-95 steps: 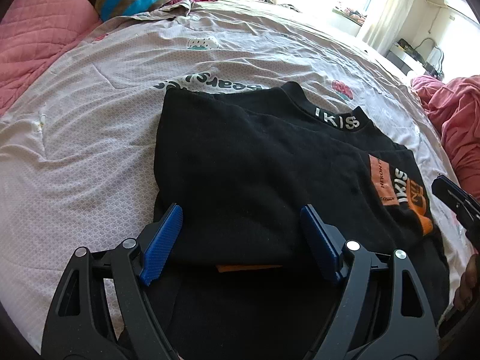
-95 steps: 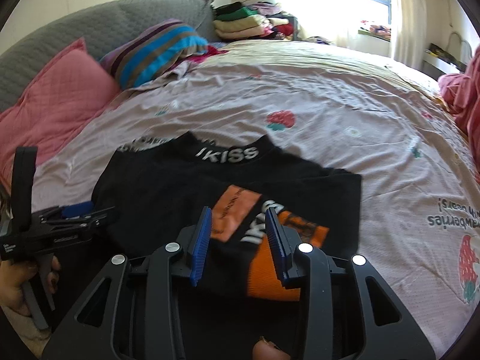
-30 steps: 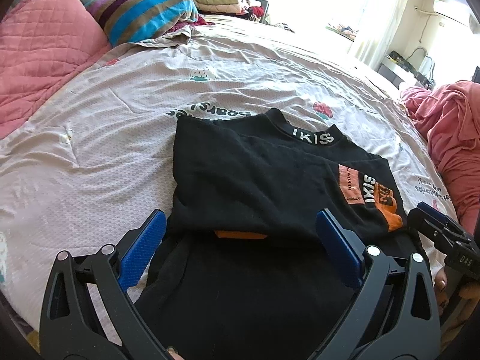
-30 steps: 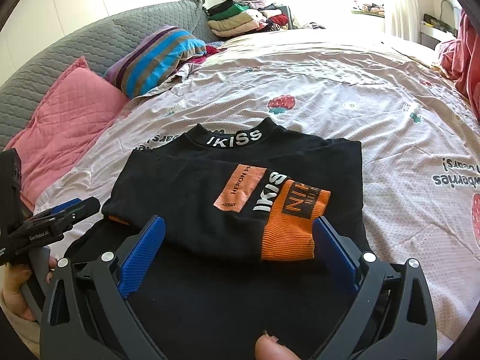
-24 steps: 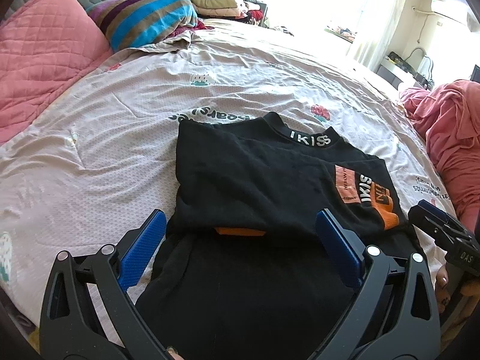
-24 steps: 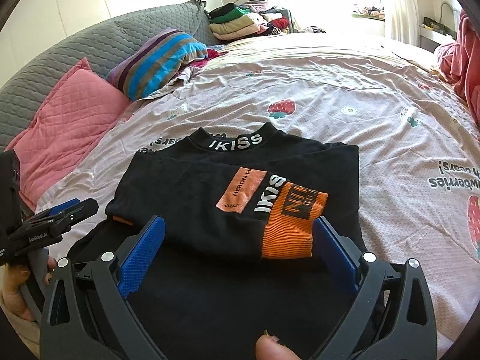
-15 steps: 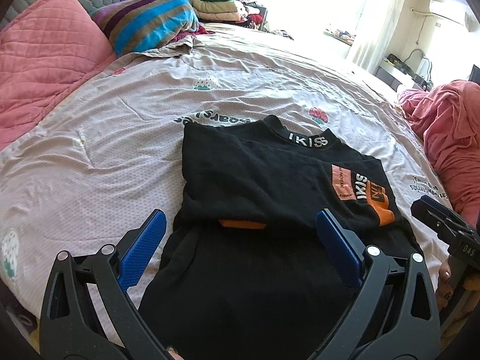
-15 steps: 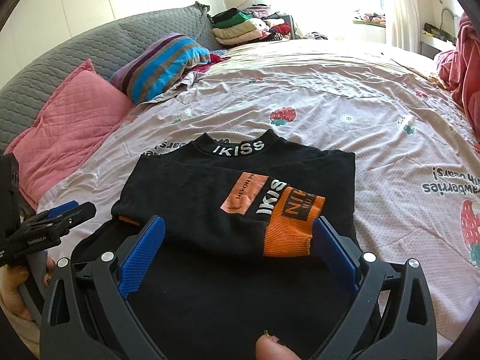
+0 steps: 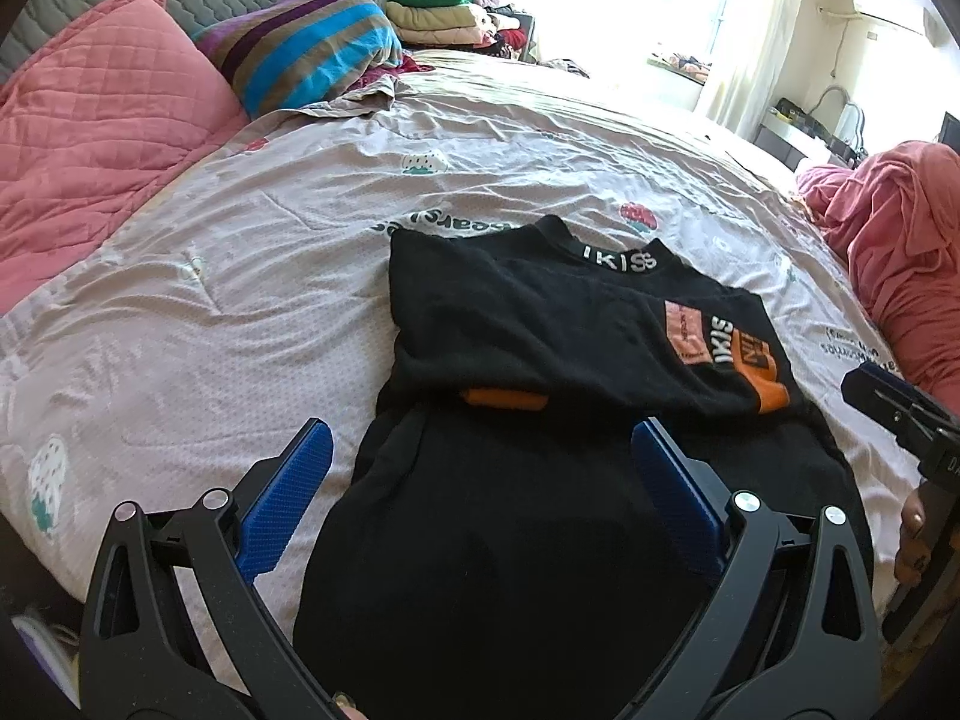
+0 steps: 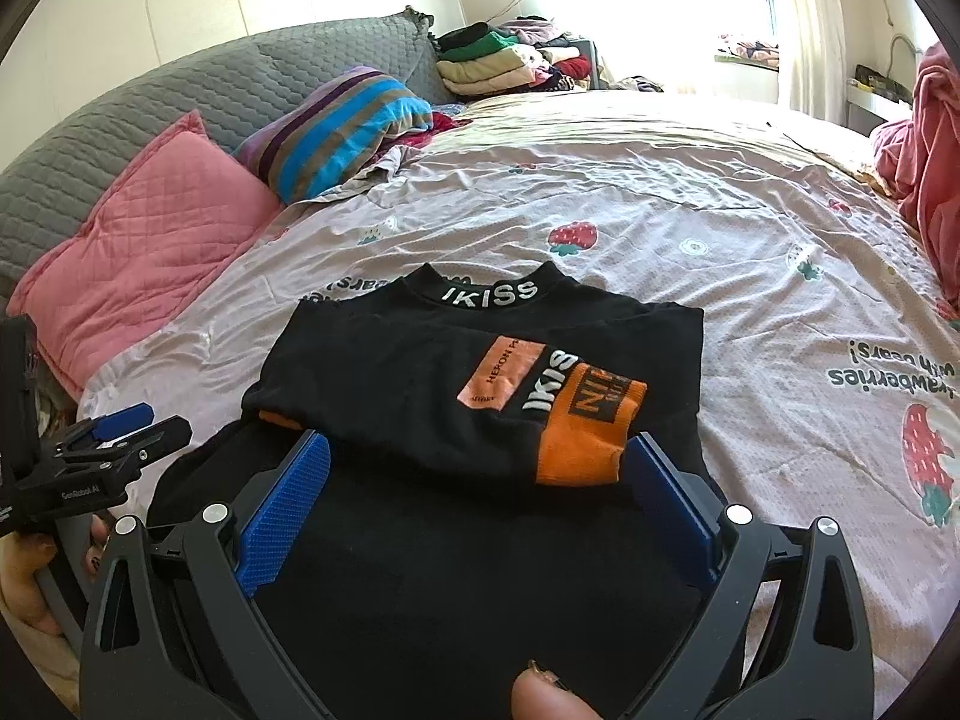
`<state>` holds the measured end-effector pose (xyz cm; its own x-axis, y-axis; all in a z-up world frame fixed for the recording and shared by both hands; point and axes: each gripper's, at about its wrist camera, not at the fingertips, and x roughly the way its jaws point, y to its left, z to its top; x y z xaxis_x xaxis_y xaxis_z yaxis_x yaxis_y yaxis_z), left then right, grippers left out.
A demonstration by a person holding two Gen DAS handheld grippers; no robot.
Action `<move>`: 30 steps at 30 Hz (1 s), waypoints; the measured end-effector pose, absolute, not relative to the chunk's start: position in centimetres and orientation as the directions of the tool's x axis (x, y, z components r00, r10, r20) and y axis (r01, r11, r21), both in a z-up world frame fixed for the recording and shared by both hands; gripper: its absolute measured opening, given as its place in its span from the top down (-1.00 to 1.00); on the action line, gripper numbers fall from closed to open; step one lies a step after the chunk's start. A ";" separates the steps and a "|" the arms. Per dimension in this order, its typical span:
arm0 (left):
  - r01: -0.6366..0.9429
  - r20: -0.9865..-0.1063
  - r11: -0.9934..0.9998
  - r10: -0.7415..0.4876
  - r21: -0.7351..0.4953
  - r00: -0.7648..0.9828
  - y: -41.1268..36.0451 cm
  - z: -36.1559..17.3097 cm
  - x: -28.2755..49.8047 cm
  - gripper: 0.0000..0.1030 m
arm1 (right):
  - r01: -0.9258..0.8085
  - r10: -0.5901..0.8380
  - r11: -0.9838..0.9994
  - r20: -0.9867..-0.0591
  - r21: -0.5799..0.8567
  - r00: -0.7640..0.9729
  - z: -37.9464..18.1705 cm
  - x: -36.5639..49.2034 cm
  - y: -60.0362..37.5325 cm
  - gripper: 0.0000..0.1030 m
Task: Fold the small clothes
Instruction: 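Move both open tools back along the shirt toward its hem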
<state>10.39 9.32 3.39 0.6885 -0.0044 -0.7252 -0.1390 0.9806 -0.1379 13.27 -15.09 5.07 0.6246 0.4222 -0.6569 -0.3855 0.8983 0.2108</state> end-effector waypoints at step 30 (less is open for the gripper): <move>-0.148 -0.772 0.985 0.027 -0.088 0.635 9.0 0.8 3.6 -0.81 | -0.423 0.405 0.890 -0.724 0.171 0.558 2.9 7.4 -15.5 -0.91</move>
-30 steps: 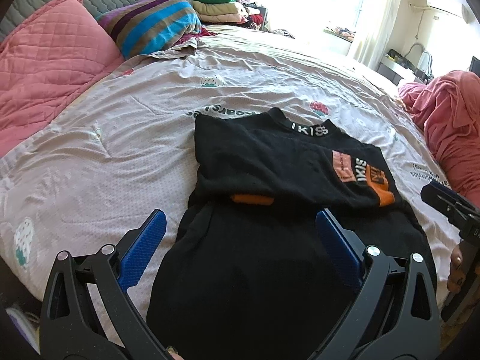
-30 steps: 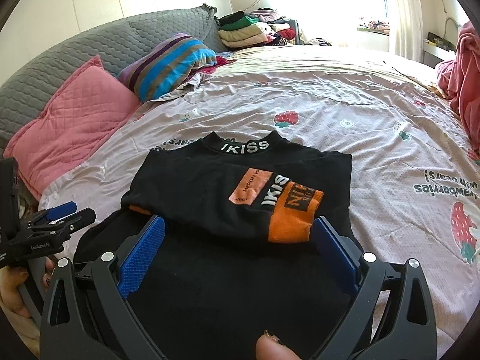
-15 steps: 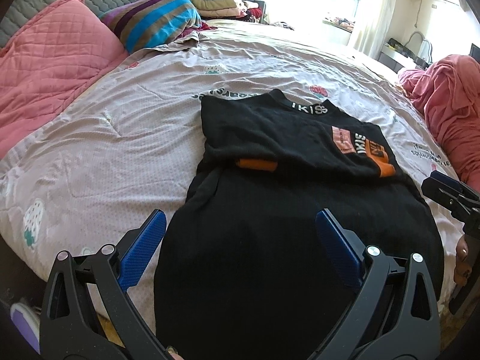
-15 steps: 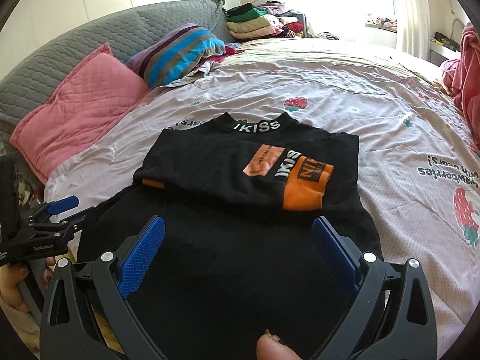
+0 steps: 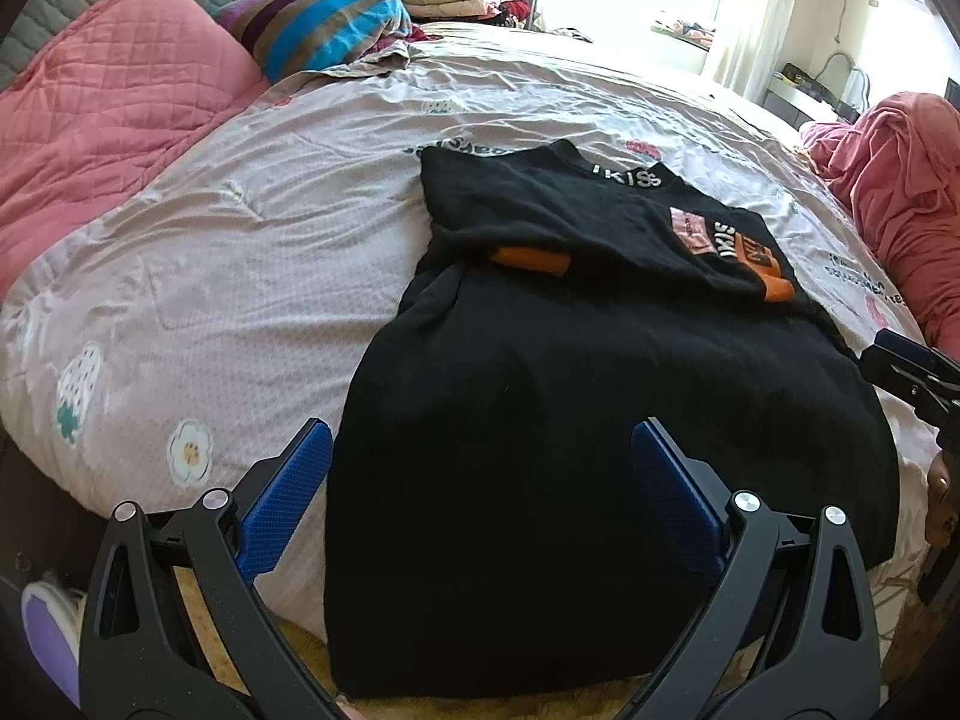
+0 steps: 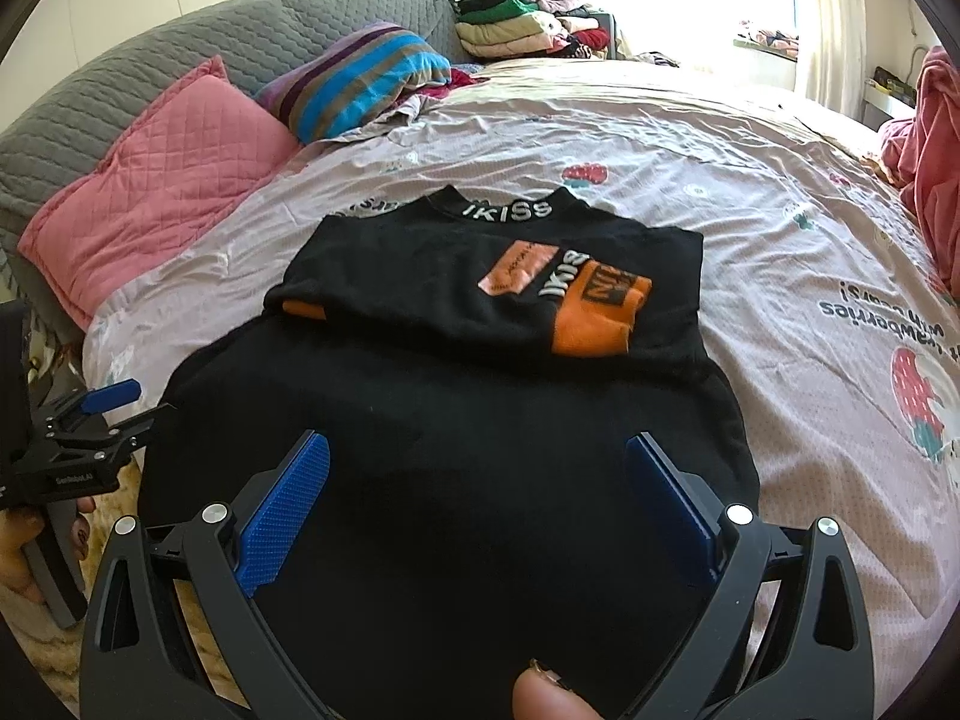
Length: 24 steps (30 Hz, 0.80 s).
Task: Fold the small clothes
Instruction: 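Move both open tools back along the shirt toward its hem, then grasp the hem corners with both tools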
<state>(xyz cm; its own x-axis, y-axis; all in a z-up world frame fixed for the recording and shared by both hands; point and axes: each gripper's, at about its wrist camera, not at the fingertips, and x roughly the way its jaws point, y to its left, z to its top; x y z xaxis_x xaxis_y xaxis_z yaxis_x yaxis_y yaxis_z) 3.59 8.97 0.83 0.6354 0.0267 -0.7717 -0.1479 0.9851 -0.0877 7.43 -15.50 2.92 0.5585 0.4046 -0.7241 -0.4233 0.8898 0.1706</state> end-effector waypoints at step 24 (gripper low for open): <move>-0.228 -0.800 0.950 -0.036 -0.213 0.599 13.3 -2.0 -1.7 -0.81 | -0.412 0.374 0.899 -0.751 0.148 0.544 2.1 5.2 -17.1 -0.91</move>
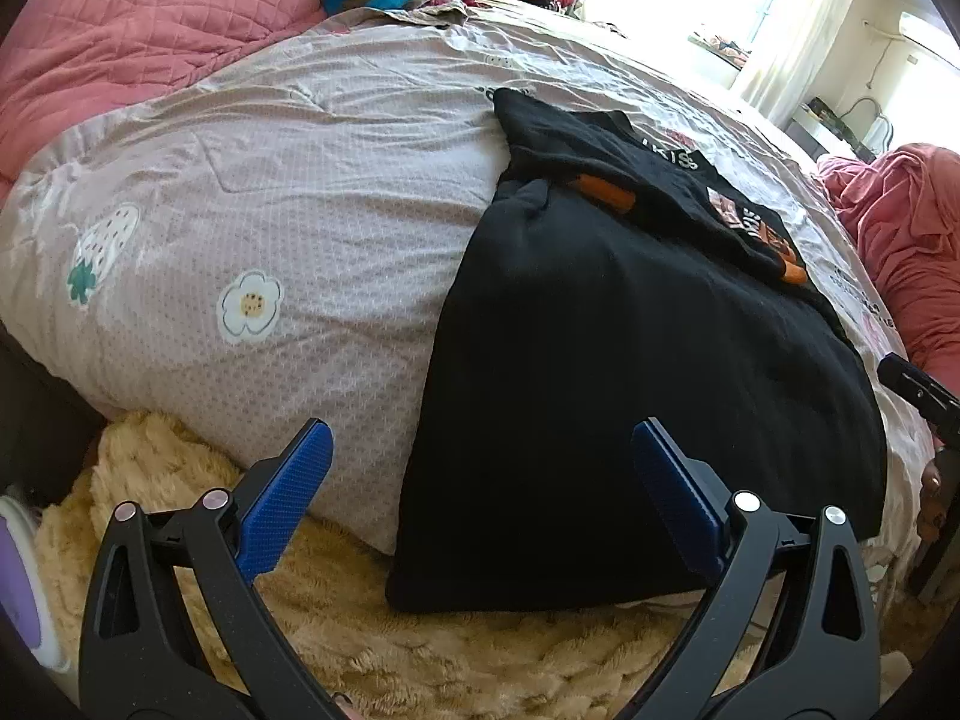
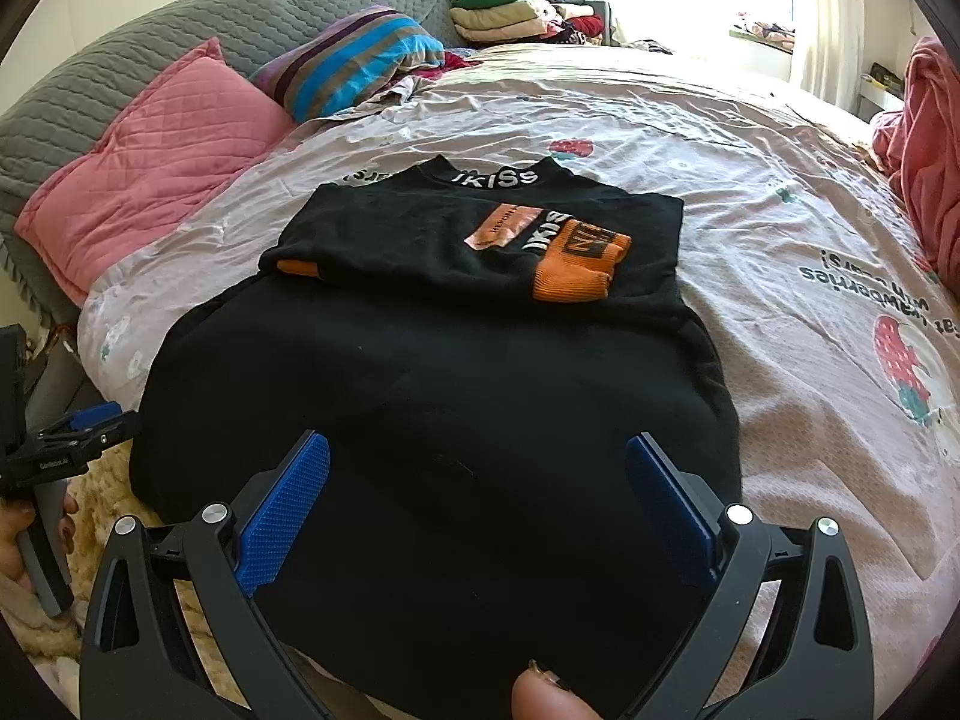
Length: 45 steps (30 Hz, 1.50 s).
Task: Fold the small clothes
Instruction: 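Grasp the hem corners with both tools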
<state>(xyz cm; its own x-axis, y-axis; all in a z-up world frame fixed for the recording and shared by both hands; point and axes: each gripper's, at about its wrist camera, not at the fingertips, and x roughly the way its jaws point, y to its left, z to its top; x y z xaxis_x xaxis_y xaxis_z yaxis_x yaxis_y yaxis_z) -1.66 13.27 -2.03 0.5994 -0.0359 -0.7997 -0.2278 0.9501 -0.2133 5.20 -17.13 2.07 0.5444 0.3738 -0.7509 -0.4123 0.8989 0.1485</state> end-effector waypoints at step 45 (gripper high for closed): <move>-0.192 -0.802 0.914 -0.196 -0.358 0.564 13.8 -5.0 -3.9 0.28 | -0.300 0.263 0.942 -0.889 0.152 0.375 -3.8 -1.5 -26.4 -0.24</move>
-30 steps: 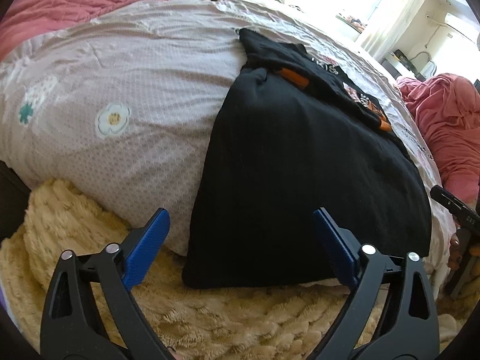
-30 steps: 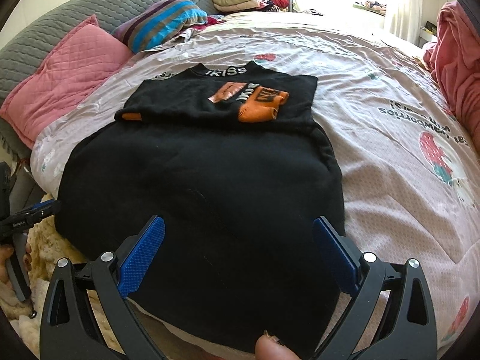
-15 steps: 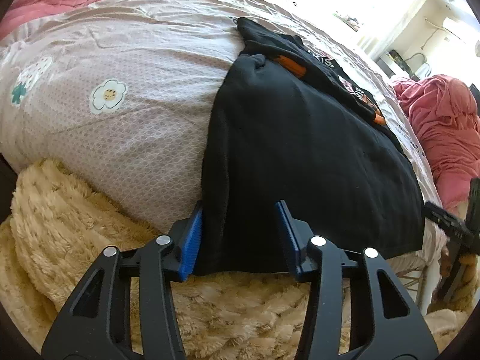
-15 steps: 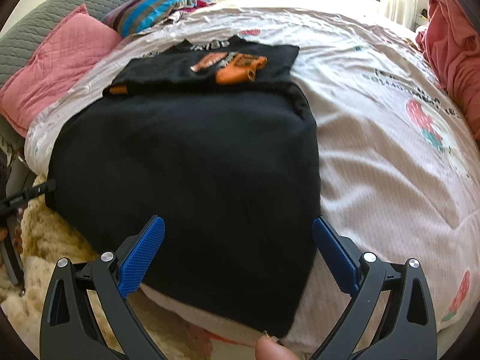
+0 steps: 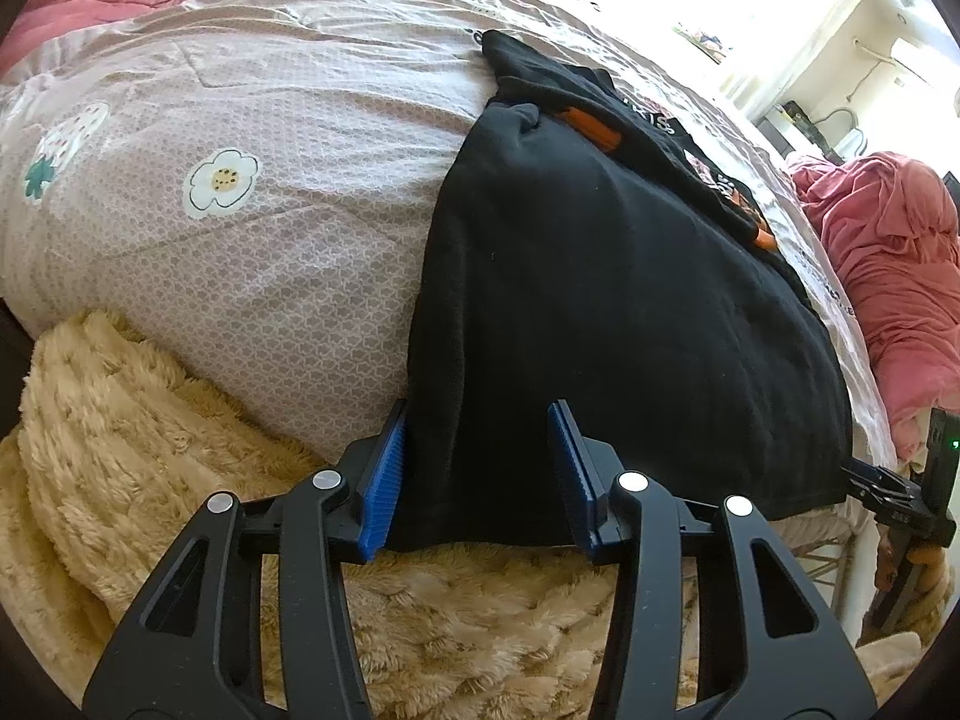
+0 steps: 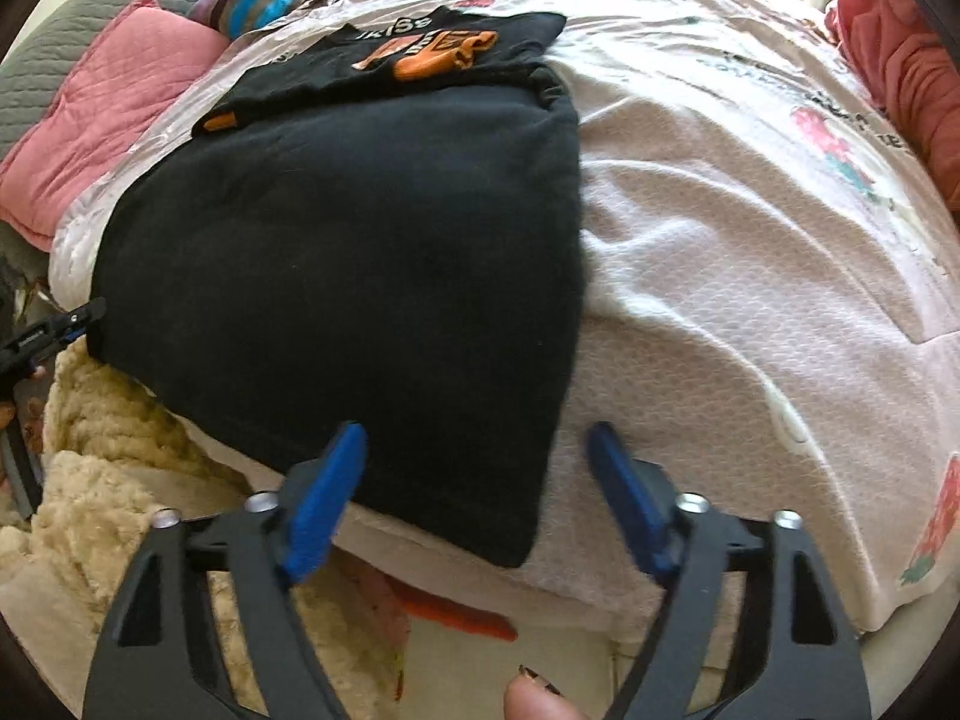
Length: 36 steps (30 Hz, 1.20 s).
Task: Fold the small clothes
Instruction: 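Grasp the hem corners with both tools, then lift the hem with both tools and fold it over toward the collar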
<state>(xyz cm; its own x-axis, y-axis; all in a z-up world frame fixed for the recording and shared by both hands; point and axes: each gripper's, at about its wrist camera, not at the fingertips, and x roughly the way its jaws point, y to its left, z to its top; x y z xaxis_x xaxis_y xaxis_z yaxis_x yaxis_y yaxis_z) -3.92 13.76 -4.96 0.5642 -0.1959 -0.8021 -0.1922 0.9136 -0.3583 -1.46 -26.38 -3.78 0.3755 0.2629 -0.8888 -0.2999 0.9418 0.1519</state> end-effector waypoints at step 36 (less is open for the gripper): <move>-0.150 -0.720 0.936 -0.135 -0.318 0.680 13.7 3.8 -1.3 0.95 | -0.398 0.500 0.866 -0.524 0.303 0.689 6.9 3.2 -28.4 0.89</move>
<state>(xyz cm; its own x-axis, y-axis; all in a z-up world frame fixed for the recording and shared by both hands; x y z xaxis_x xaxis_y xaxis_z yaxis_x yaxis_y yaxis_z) -1.28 13.72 3.84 0.6803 -0.1353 -0.7203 -0.1504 0.9361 -0.3178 3.24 -28.44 6.86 0.6892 0.5001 -0.5243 -0.3977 0.8660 0.3032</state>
